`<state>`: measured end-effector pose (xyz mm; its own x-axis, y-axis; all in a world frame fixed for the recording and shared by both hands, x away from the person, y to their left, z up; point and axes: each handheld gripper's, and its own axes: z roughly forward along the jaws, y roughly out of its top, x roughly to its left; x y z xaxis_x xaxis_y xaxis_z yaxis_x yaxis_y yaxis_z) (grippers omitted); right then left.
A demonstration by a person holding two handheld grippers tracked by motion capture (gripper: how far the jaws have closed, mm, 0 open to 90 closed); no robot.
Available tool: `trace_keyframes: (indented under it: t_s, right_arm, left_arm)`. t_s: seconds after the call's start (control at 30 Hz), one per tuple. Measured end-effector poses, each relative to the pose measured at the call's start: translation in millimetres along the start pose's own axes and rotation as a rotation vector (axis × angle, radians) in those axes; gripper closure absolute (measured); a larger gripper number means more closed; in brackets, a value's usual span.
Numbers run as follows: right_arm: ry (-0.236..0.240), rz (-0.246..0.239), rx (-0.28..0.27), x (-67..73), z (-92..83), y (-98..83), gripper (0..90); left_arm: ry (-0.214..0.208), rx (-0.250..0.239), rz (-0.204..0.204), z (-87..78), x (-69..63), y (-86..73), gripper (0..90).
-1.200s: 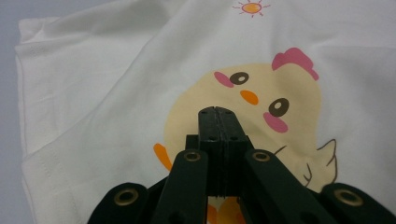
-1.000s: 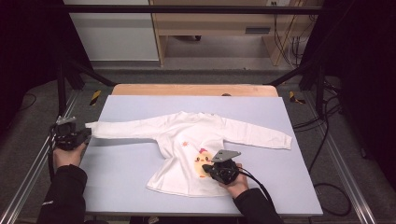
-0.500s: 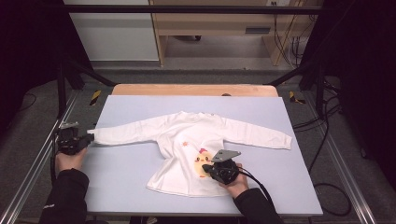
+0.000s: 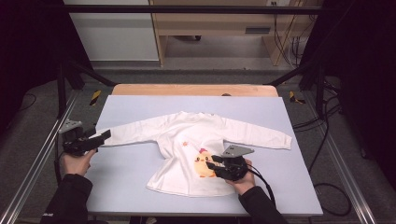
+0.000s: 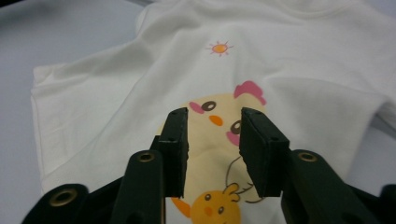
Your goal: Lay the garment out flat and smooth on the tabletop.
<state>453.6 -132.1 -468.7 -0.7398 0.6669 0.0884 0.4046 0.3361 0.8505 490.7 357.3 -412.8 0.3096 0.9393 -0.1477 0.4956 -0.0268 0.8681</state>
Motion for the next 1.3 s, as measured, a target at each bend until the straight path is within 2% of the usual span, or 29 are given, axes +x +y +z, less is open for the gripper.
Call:
trace_keyframes:
  t_s: [0.13,0.27,0.3,0.43,0.53,0.6,0.8,0.97,1.03,1.2,1.3]
  right_arm:
    - [-0.035,0.048,-0.023,-10.8,-14.2,-1.0,46.4]
    - [-0.071,0.072,-0.038,-18.0,-24.0,-5.0,32.6]
    - [-0.075,0.075,-0.037,-19.2,-26.2,-6.2,29.1]
    - [-0.105,0.076,-0.027,-21.2,-34.5,-11.9,15.7]
    - [-0.109,0.085,-0.028,-20.8,-39.4,-14.6,12.0]
    - [-0.109,0.086,-0.028,-19.7,-42.2,-16.5,10.5]
    - [-0.1,0.101,-0.005,-14.4,-46.8,-27.3,11.1]
    - [-0.101,0.108,0.042,-8.5,-45.2,-35.7,17.3]
    - [-0.108,0.105,0.058,-5.7,-43.8,-39.1,23.4]
    - [-0.105,0.111,0.105,0.2,-42.1,-45.3,35.4]
    - [-0.109,0.117,0.126,3.3,-42.5,-48.6,41.2]
  left_arm:
    - [-0.073,-0.003,0.036,1.3,-26.2,-2.7,13.3]
    - [-0.132,0.023,0.066,5.7,-51.8,-7.9,7.1]
    - [-0.155,0.031,0.077,7.2,-59.4,-10.1,6.4]
    - [-0.199,0.066,0.124,11.1,-83.2,-18.6,4.5]
    - [-0.225,0.084,0.156,12.6,-96.6,-25.4,4.4]
    - [-0.256,0.108,0.16,13.7,-104.5,-31.9,4.4]
    - [-0.29,0.164,0.184,15.5,-121.1,-50.2,4.5]
    - [-0.33,0.207,0.178,16.5,-128.6,-67.5,8.3]
    - [-0.33,0.218,0.178,15.6,-131.1,-73.5,14.0]
    - [-0.32,0.253,0.188,14.2,-135.0,-82.5,41.5]
    - [-0.308,0.284,0.195,14.2,-137.8,-86.6,53.0]
